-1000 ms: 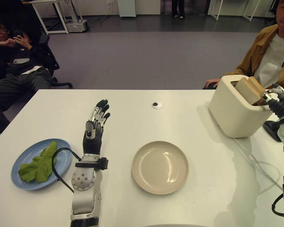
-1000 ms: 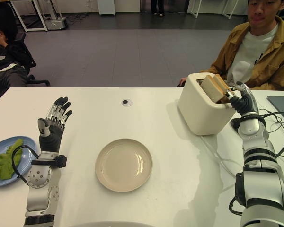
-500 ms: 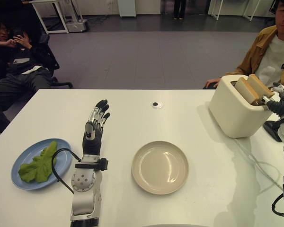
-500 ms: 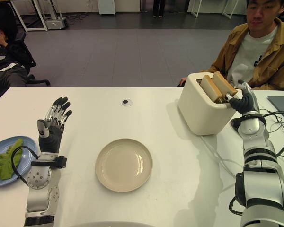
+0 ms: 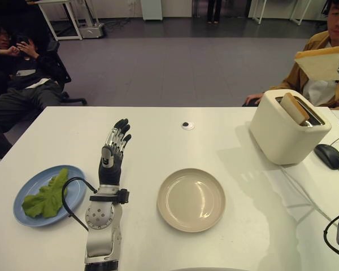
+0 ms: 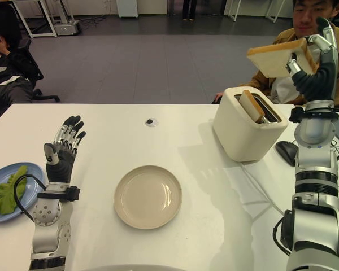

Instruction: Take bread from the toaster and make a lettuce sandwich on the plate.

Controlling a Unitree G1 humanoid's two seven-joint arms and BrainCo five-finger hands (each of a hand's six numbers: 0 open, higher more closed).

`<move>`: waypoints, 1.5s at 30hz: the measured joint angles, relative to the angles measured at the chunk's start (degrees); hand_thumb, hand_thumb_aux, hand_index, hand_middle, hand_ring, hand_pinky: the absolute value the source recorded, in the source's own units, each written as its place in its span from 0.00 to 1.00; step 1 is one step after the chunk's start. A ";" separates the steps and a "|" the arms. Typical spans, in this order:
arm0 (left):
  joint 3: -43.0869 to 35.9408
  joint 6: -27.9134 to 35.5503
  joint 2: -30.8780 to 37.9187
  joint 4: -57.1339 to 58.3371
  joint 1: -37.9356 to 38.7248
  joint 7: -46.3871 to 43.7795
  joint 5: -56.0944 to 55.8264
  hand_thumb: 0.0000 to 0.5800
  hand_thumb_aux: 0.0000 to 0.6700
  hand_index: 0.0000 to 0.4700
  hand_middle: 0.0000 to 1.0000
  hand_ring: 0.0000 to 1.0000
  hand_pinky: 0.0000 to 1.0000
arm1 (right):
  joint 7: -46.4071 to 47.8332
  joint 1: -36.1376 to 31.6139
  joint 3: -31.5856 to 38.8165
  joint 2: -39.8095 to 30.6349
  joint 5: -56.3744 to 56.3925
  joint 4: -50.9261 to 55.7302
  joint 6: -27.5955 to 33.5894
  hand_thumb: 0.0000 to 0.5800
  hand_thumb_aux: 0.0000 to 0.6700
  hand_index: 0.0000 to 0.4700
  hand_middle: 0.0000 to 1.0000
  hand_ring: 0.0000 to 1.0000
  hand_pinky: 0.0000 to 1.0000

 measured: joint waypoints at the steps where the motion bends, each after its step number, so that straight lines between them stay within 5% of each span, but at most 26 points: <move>1: 0.00 -0.01 -0.07 0.00 -0.02 0.00 0.00 0.00 0.00 0.00 0.00 0.00 0.00 | 2.08 1.04 -0.04 0.75 2.72 -4.72 2.37 1.00 1.00 1.00 0.00 0.00 0.00; 9: 0.00 0.08 -0.21 -0.04 -0.12 -0.01 0.01 0.00 0.00 0.00 0.00 0.00 0.00 | 18.01 11.65 3.34 5.21 26.46 -39.25 34.50 1.00 1.00 1.00 0.00 0.00 0.00; 12: -0.01 0.18 -0.22 -0.06 -0.18 0.01 0.02 0.00 0.00 0.00 0.00 0.00 0.00 | 23.52 18.05 7.16 6.22 39.19 -48.32 49.67 1.00 1.00 1.00 0.00 0.00 0.00; 15: -0.04 0.24 -0.24 -0.08 -0.22 0.10 0.06 0.00 0.00 0.00 0.00 0.00 0.00 | 28.28 23.54 10.78 6.36 43.57 -50.79 57.95 1.00 1.00 1.00 0.00 0.00 0.00; 22: -0.07 0.29 -0.67 -0.11 -0.23 0.23 0.14 0.00 0.00 0.00 0.00 0.00 0.00 | 33.20 31.03 22.49 9.90 38.41 -48.19 62.52 1.00 1.00 1.00 0.00 0.00 0.00; 33: -0.12 0.30 -0.84 -0.24 -0.23 0.25 0.54 0.00 0.00 0.00 0.00 0.00 0.00 | 34.86 32.00 23.65 13.96 36.23 -48.72 66.51 1.00 1.00 1.00 0.00 0.00 0.00; 34: -0.14 0.30 -0.84 -0.28 -0.24 0.25 0.55 0.00 0.00 0.00 0.00 0.00 0.00 | 34.92 32.07 24.44 13.84 34.70 -48.89 65.95 0.99 0.91 0.91 0.00 0.00 0.00; 35: -0.14 0.29 -0.84 -0.33 -0.24 0.25 0.55 0.00 0.00 0.00 0.00 0.00 0.00 | 34.93 32.20 25.10 13.84 33.22 -49.04 65.45 0.49 0.29 0.29 0.00 0.00 0.00; 36: -0.14 0.29 -0.85 -0.37 -0.23 0.26 0.56 0.00 0.00 0.00 0.00 0.00 0.00 | 34.86 32.34 26.07 13.87 31.42 -49.05 64.86 0.00 0.00 0.00 0.00 0.00 0.00; 45: -0.12 0.24 -0.83 -0.43 -0.20 0.26 0.57 0.00 0.00 0.00 0.00 0.00 0.00 | 28.51 30.13 23.72 20.69 19.88 -46.58 49.81 0.00 0.00 0.00 0.00 0.00 0.00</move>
